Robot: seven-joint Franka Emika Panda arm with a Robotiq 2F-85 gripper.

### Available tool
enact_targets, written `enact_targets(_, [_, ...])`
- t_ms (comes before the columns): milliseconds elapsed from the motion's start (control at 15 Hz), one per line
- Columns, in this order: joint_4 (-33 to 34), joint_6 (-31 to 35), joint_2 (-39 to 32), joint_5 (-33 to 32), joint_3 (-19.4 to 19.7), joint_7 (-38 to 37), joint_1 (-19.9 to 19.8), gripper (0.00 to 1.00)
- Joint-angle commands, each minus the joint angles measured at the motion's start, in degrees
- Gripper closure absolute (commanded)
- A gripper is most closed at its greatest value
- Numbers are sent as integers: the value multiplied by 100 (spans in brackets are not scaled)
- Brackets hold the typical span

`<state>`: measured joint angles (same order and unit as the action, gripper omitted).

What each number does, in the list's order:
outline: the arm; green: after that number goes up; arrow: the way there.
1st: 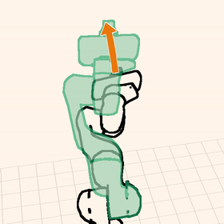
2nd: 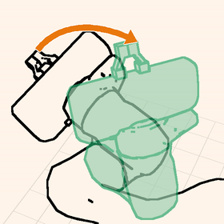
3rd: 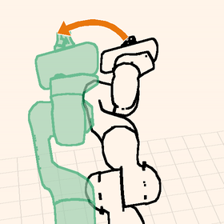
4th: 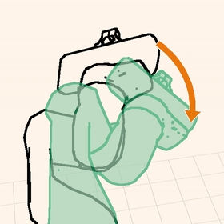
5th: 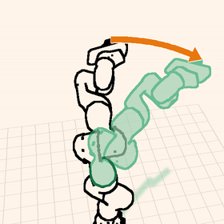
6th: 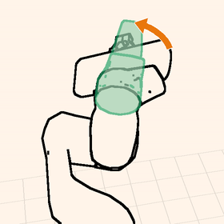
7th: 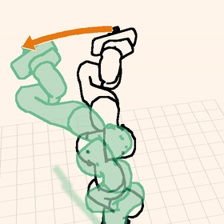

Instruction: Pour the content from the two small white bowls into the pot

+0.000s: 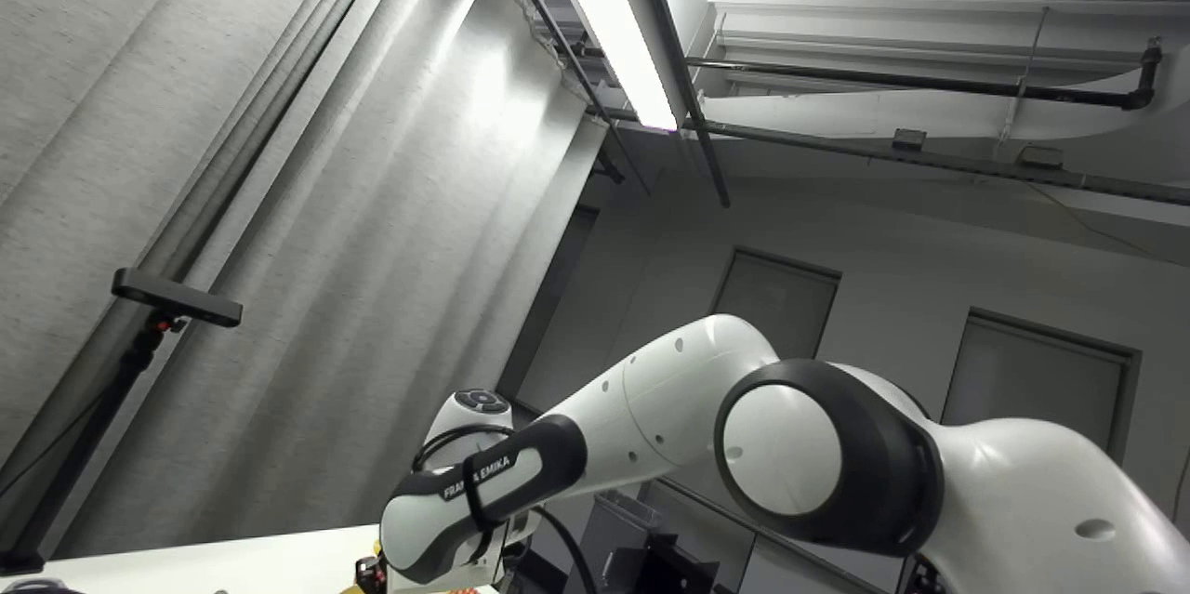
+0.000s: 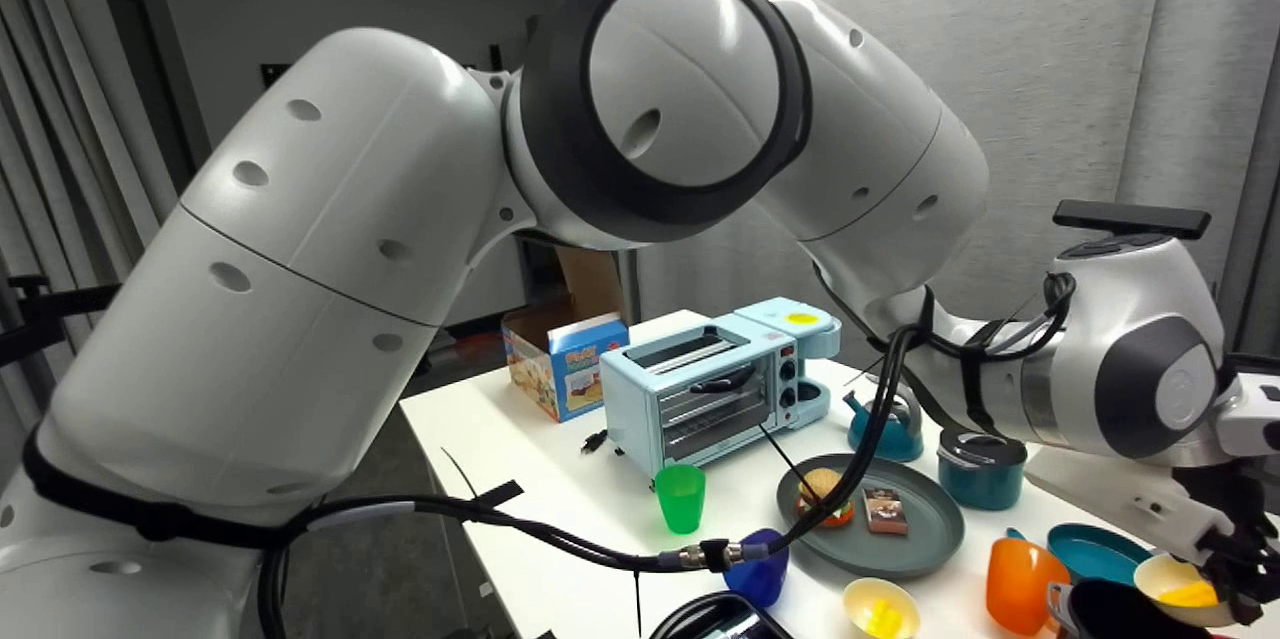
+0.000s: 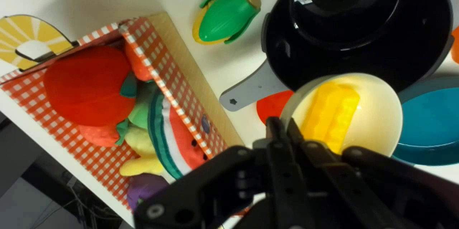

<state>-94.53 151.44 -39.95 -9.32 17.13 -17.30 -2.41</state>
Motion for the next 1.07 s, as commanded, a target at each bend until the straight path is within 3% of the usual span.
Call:
enact_targets(0, [-31, 418, -170, -435, 456, -396, 392, 99])
enact_targets(733, [-959, 1176, -2, -1115, 1356, -795, 1221, 99])
enact_targets(1000, [-1346, 2048, -122, -1434, 2259, -1120, 2134, 99])
